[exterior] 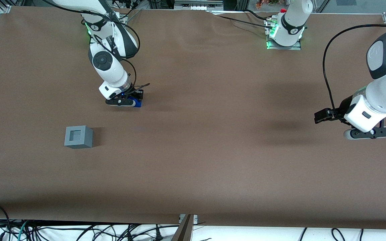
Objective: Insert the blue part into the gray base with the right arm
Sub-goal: 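Close the right gripper on the blue part and lift it, then carry the blue part with the right gripper over the gray base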
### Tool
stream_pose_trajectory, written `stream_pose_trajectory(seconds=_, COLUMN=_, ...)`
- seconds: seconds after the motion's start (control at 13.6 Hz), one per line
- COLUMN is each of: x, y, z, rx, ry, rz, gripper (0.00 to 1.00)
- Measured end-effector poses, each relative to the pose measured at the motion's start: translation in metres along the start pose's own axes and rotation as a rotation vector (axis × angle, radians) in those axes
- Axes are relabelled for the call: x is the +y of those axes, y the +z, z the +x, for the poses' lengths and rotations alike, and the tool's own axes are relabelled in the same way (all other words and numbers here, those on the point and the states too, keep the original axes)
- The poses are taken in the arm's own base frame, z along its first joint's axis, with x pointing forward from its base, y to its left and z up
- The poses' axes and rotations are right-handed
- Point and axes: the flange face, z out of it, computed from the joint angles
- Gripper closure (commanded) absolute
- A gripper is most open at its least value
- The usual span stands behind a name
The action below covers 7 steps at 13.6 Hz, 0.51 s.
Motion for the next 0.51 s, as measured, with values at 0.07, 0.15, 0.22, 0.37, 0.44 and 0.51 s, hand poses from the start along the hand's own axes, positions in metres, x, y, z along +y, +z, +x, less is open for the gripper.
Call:
stream_pose_trajectory(seconds=0.07, x=-0.001, y=-0.003, z=0.002, rx=0.005, ry=-0.006, rz=0.002, gripper=0.89)
stream_pose_trajectory(seconds=0.15, x=-0.002, y=-0.008, z=0.005, rx=0.006, ry=-0.009, rz=0.002, gripper=0.89)
stream_pose_trajectory(seconds=0.22, x=-0.002, y=-0.016, z=0.009, rx=0.001, ry=-0.012, rz=-0.004, gripper=0.89)
stream_pose_trajectory(seconds=0.37, x=0.008, y=-0.047, z=0.029, rx=-0.021, ry=-0.029, rz=-0.028, gripper=0.88)
stream_pose_trajectory(seconds=0.44, x=0.017, y=-0.069, z=0.044, rx=-0.042, ry=-0.038, rz=-0.043, gripper=0.88)
stream_pose_trajectory(seconds=0.51, x=0.026, y=-0.093, z=0.059, rx=-0.068, ry=-0.037, rz=-0.058, gripper=0.88)
